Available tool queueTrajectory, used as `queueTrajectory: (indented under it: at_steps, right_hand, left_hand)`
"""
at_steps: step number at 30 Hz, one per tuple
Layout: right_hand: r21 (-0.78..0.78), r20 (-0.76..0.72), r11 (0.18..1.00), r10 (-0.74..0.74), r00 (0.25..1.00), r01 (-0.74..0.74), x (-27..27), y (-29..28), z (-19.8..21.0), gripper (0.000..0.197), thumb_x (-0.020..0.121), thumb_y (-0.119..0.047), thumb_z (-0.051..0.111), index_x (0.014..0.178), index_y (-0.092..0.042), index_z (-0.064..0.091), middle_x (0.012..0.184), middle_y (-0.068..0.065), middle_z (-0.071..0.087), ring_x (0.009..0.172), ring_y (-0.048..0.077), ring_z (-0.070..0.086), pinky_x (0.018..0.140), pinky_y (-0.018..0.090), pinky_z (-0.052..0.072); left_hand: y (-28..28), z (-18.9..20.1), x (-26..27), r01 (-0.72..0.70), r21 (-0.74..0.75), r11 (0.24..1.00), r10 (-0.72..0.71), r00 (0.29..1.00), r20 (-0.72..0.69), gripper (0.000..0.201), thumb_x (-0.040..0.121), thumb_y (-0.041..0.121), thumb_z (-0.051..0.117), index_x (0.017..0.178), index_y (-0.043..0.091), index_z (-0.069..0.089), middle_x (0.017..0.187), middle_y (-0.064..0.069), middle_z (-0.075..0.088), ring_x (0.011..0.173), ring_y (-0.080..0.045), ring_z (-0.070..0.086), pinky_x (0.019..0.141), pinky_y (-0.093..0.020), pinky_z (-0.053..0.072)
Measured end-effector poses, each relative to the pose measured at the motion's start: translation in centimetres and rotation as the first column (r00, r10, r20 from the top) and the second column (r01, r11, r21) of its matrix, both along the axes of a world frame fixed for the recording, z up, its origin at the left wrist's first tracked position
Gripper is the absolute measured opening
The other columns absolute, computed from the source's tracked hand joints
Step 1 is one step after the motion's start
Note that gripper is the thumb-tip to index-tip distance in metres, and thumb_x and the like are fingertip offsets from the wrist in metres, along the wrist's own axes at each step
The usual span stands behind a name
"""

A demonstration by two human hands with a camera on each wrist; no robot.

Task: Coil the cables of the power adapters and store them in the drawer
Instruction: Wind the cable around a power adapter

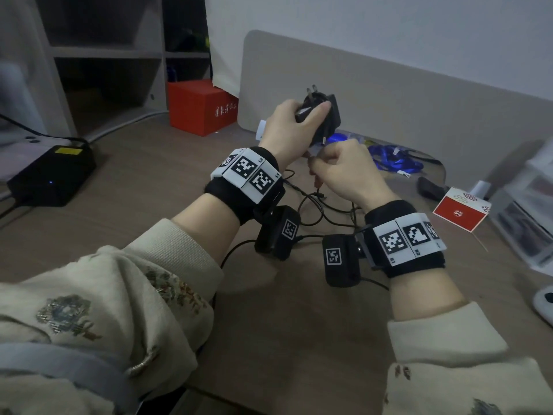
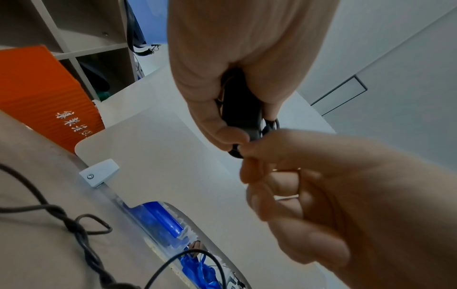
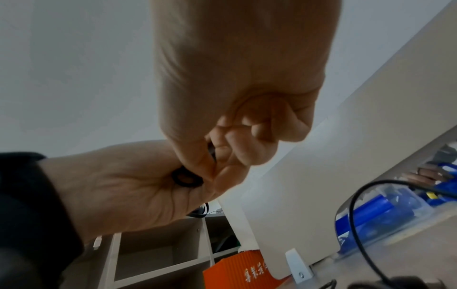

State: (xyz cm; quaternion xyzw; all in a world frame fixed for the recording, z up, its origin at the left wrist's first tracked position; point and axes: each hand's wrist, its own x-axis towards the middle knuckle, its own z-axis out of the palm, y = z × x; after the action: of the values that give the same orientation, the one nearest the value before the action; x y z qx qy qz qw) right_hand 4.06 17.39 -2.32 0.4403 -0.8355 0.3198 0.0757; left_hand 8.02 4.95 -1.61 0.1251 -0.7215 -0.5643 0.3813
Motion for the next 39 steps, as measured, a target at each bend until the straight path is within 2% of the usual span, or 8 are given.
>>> queueTrajectory:
  at_steps: [4,9,13,19,23,32,35,39]
  right_hand:
    - [-0.132,0.075,0.991,-0.012,0.997,0.022,-0.4,0.4,0.4,0.028,0.088,-0.026,0.052,0.070,-0.012,0.068,0.052,-0.002,0.064,0.054,0.012,0.054,0.062,0.033,0.048]
    - [-0.273,0.039,0.959,-0.072,0.997,0.080,-0.2,0.0,0.4,0.046,0.093,-0.047,0.051,0.072,-0.010,0.068,0.050,-0.002,0.063,0.061,0.014,0.064,0.067,0.032,0.051]
    - [-0.286,0.015,0.958,-0.027,1.000,0.030,-0.4,-0.2,0.2,0.038,0.098,-0.030,0.053,0.075,-0.002,0.066,0.054,0.001,0.062,0.048,0.000,0.055,0.064,0.030,0.049]
    - [-0.333,0.065,0.939,0.117,0.991,-0.089,0.3,-0.5,0.2,0.041,0.098,-0.015,0.052,0.067,0.012,0.057,0.043,0.002,0.047,0.035,0.004,0.040,0.046,0.014,0.035]
    - [-0.325,0.123,0.936,0.180,0.976,-0.132,0.4,-0.2,0.4,0.040,0.098,-0.013,0.052,0.060,-0.007,0.057,0.036,-0.009,0.042,0.034,0.003,0.036,0.042,0.011,0.030]
    - [-0.352,0.237,0.924,0.245,0.940,-0.153,0.9,-0.2,0.3,0.047,0.102,-0.028,0.048,0.062,-0.007,0.061,0.040,0.001,0.045,0.033,0.005,0.037,0.040,0.010,0.032]
    - [-0.419,0.275,0.902,0.234,0.933,-0.102,0.8,-0.1,0.5,0.051,0.102,-0.031,0.048,0.060,-0.004,0.060,0.038,0.001,0.044,0.032,0.005,0.037,0.041,0.010,0.033]
    - [-0.522,0.332,0.841,0.044,0.942,0.145,0.3,-0.3,1.0,0.049,0.104,-0.034,0.040,0.064,-0.013,0.059,0.038,-0.006,0.047,0.038,0.005,0.043,0.048,0.019,0.037]
  left_hand:
    - [0.2,0.0,0.0,0.029,0.044,0.999,-0.030,1.000,0.002,0.033,0.097,0.039,0.057,0.110,0.008,0.057,0.094,-0.007,0.067,0.079,-0.019,0.068,0.052,-0.025,0.052]
    - [0.6,-0.1,-0.1,0.066,0.095,0.993,-0.065,0.998,-0.011,0.035,0.098,0.040,0.055,0.108,0.007,0.057,0.090,-0.006,0.067,0.071,-0.015,0.067,0.053,-0.025,0.053]
    - [0.6,-0.1,-0.3,0.077,0.115,0.990,-0.075,0.997,-0.022,0.039,0.097,0.039,0.057,0.111,0.003,0.060,0.095,-0.011,0.069,0.077,-0.021,0.070,0.059,-0.031,0.059]
    - [0.3,-0.6,-0.5,0.039,0.067,0.997,-0.034,0.997,-0.076,0.034,0.095,0.032,0.061,0.105,0.000,0.066,0.082,-0.012,0.071,0.067,-0.024,0.069,0.057,-0.037,0.060]
    - [0.2,-0.5,-0.3,0.045,0.067,0.997,-0.040,0.996,-0.077,0.036,0.097,0.032,0.060,0.103,-0.003,0.065,0.077,-0.012,0.068,0.054,-0.018,0.062,0.052,-0.032,0.054]
    - [0.8,0.0,0.6,0.090,0.222,0.971,-0.084,0.996,-0.040,0.047,0.100,0.039,0.053,0.064,0.009,0.052,0.050,0.000,0.051,0.041,-0.012,0.052,0.047,-0.023,0.046]
    - [0.5,0.2,0.8,0.085,0.269,0.959,-0.082,0.996,-0.021,0.043,0.096,0.046,0.057,0.080,0.007,0.064,0.066,-0.004,0.063,0.055,-0.016,0.063,0.058,-0.028,0.052]
    - [0.5,0.7,1.5,0.080,0.280,0.957,-0.093,0.995,0.033,0.056,0.091,0.057,0.059,0.105,0.004,0.069,0.087,-0.008,0.073,0.066,-0.014,0.067,0.053,-0.023,0.048]
